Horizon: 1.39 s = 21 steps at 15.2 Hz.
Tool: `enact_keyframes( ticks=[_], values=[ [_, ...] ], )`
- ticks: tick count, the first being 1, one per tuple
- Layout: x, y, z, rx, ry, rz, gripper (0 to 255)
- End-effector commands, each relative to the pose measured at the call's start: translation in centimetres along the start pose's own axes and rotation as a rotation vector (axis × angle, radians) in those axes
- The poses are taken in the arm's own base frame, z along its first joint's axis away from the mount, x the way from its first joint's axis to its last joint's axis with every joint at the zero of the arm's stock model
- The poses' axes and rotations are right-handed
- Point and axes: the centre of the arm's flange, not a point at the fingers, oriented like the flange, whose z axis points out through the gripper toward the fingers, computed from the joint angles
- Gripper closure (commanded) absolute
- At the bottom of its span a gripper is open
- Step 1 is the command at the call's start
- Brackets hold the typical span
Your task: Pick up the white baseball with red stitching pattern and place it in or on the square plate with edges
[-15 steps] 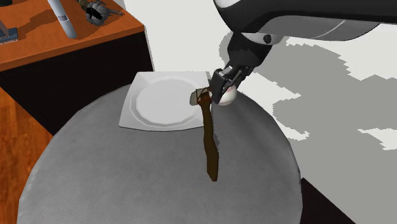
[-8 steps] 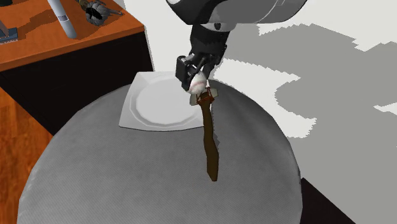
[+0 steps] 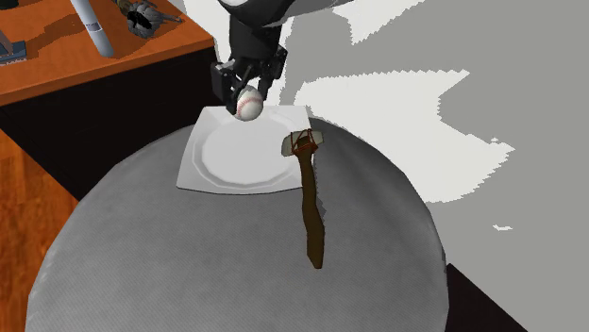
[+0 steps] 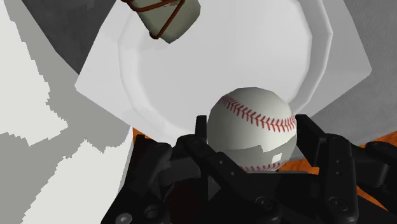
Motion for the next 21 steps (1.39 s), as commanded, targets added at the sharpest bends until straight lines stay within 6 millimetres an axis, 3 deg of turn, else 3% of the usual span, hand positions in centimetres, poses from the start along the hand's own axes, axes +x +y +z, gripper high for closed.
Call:
enact_keyframes(
  ticks=[1,13,20,21],
  values=[
    [0.6,0.1,1.1,-0.004,0.002,0.002,255],
    [-0.9,0.7,7.4,-0.004,0.002,0.002,255],
    [-0.9,0.7,7.4,-0.004,0.002,0.002,255],
    [-0.9,0.7,7.4,-0.004,0.002,0.002,0]
  ],
)
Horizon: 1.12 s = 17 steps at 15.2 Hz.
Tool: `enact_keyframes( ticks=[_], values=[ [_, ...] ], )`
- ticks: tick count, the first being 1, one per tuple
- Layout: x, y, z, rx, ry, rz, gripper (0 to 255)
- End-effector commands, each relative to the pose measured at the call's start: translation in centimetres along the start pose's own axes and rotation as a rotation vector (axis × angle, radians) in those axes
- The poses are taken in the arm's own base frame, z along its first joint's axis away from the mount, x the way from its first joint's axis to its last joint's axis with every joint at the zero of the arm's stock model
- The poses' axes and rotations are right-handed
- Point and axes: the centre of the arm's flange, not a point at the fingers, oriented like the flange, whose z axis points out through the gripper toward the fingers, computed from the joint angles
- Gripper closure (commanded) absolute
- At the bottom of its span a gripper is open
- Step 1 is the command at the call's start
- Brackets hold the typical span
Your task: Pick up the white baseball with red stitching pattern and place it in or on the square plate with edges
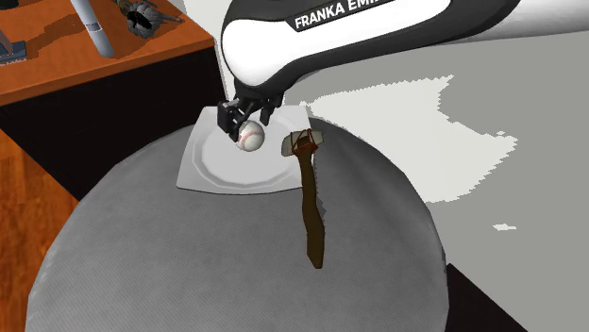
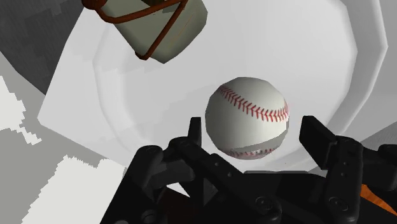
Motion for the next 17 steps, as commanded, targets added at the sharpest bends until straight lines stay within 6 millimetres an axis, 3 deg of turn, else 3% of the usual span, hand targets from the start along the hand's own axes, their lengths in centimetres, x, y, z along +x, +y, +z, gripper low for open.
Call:
enact_keyframes(
  ticks=[1,5,9,17],
  values=[
    [0.0,0.0,0.0,0.0,0.0,0.0,0],
    [0.0,0.0,0.0,0.0,0.0,0.0,0],
    [0.0,0.0,-5.0,0.0,0.0,0.0,0],
    [0.0,0.0,-5.0,0.0,0.0,0.0,0]
  ],
)
